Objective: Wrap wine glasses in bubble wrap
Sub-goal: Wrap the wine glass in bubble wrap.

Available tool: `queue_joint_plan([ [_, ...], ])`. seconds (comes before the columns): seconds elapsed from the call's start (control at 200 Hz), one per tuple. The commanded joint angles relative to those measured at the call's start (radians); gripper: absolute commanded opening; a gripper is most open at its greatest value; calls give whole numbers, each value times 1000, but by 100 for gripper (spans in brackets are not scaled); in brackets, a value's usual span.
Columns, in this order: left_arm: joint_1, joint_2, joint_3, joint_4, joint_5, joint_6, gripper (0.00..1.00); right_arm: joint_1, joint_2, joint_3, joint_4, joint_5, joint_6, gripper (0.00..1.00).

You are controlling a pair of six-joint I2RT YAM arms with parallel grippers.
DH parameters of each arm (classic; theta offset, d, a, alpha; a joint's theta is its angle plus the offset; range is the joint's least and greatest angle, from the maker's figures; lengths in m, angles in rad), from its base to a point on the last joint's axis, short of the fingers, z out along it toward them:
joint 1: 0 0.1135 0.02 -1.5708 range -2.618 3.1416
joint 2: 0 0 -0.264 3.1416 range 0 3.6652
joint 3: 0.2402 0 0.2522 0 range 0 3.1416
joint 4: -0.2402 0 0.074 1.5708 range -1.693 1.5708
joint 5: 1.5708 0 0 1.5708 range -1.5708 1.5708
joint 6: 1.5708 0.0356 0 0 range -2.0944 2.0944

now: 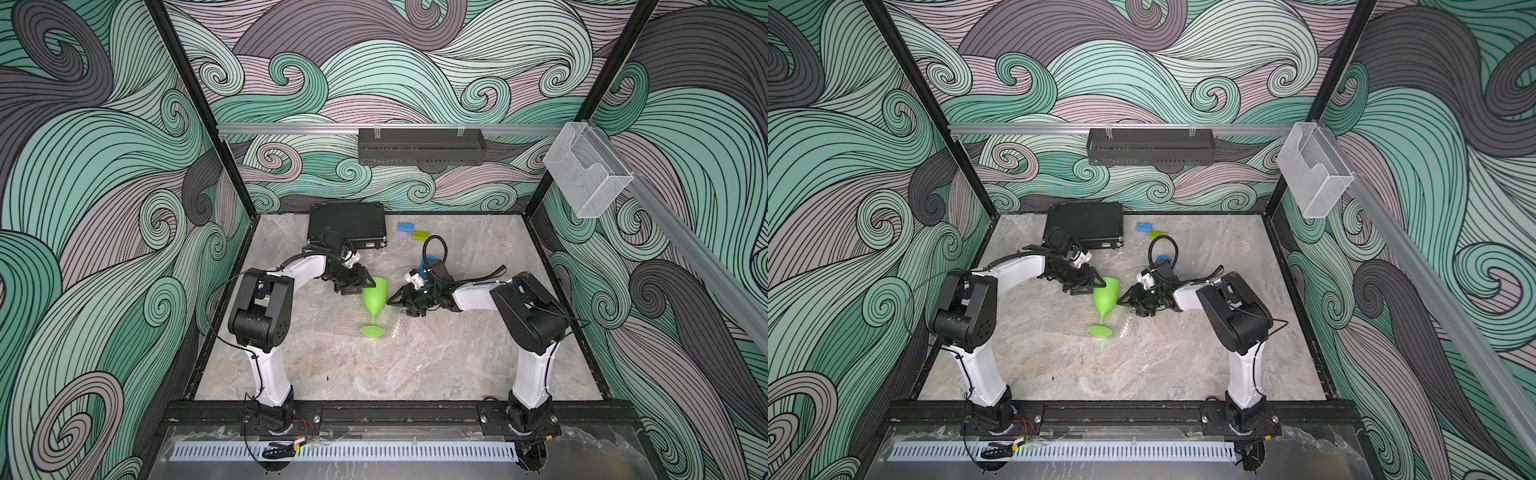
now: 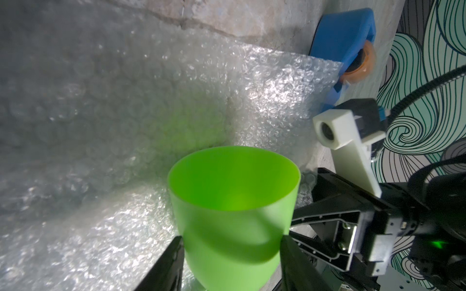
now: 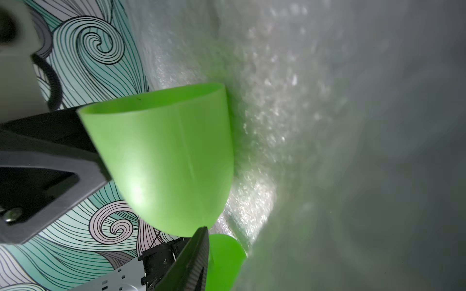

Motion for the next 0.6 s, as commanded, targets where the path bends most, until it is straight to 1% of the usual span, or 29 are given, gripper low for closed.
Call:
queue_joint_plan([
  [0.0,-6,22,-35,-48,-82,-5,56,-14,-41,-15,99,-17,50,38],
  [0.1,-7,6,-33,-56,-91,4,56,-22,-105,-59,81,1,38,37],
  [0.19,-7,17,-43,-36,-73,-12,56,-23,-132,-67,18,6,-10,36],
  [0.25,-6,16,-37,-47,-79,-5,56,-27,-132,-63,-12,8,-15,31],
  [0.395,-7,8,-46,-42,-76,-13,57,-25,-153,-71,-23,21,-14,16],
  [0.505,-7,-15,-37,-52,-74,-3,58,-24,-182,-51,-120,34,-60,9],
  [0.595,-6,-39,-43,-46,-54,-10,60,-14,-197,-42,-137,45,-71,4],
])
